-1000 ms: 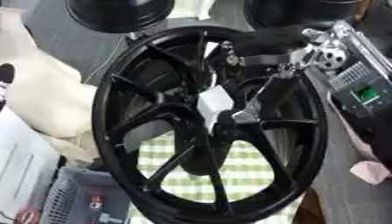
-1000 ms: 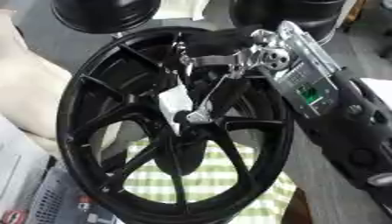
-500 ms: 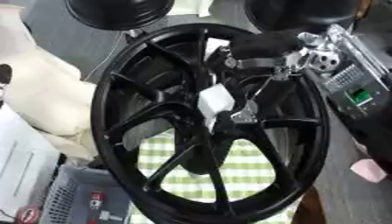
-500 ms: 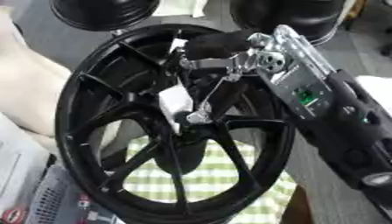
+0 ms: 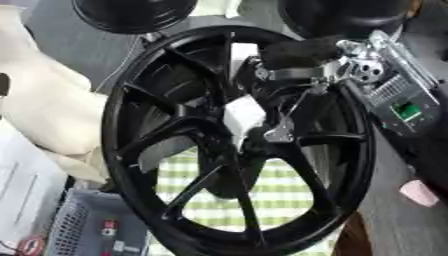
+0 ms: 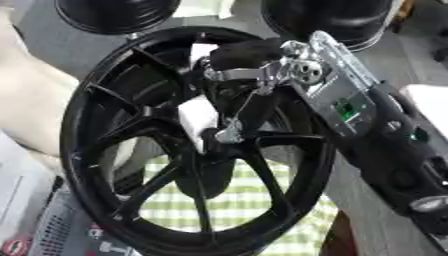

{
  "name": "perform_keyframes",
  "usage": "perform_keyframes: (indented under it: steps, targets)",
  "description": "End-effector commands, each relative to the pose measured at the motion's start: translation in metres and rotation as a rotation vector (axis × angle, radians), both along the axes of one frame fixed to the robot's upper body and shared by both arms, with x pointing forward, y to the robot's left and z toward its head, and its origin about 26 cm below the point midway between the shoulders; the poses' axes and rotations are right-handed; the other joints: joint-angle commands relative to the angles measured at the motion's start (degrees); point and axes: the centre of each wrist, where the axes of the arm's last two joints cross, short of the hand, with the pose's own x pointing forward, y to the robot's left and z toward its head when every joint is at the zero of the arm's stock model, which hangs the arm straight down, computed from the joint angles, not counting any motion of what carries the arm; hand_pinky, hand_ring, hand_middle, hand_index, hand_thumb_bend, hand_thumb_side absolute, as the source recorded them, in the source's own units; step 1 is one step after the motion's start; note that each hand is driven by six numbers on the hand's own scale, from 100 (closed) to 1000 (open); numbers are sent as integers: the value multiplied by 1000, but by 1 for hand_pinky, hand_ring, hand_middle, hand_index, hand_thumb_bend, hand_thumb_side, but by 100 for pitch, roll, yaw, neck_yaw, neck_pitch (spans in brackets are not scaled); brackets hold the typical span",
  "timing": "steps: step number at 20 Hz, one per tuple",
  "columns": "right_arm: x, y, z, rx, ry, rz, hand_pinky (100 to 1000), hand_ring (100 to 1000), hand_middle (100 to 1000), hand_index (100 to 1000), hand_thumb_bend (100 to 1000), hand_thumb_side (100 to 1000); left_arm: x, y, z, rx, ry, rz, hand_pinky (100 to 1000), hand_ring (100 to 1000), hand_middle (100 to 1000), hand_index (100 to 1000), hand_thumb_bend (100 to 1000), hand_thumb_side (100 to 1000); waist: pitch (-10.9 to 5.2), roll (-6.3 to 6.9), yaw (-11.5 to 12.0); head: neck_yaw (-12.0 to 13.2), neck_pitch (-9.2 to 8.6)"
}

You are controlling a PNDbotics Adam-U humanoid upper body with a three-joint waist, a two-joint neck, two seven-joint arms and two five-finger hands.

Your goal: Pull the pin out of the wheel hub.

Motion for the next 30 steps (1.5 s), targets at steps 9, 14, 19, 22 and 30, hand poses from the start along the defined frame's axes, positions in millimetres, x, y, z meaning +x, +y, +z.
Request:
perform_keyframes:
  steps: [9, 14, 19, 22, 30]
  targets:
    - [-9, -2, 24, 25, 48, 78, 692, 550, 374, 544, 100, 363, 0, 1, 7, 8, -20, -9, 657, 629, 439, 620, 722, 434, -100, 54, 23, -59, -59]
    - [-14, -2, 37, 51, 56, 83, 685, 538, 339, 507, 100, 352, -1, 1, 6, 9, -20, -7, 657, 629, 439, 620, 720, 437, -146, 55, 37, -95, -82]
    - [-17, -6, 49, 90, 65, 78, 684, 532, 331, 499, 100, 335, -1, 1, 5, 10, -16, -7, 657, 629, 439, 620, 718, 437, -210, 54, 43, -147, -110]
    - [-17, -13, 59, 128, 83, 69, 686, 527, 329, 499, 100, 333, -1, 1, 5, 10, -15, -8, 657, 629, 439, 620, 720, 438, -243, 55, 51, -182, -123]
    - [-8, -54, 101, 334, 208, -32, 698, 510, 318, 499, 100, 336, -2, 1, 4, 11, -9, -5, 657, 628, 439, 620, 719, 439, -306, 61, 54, -253, -260]
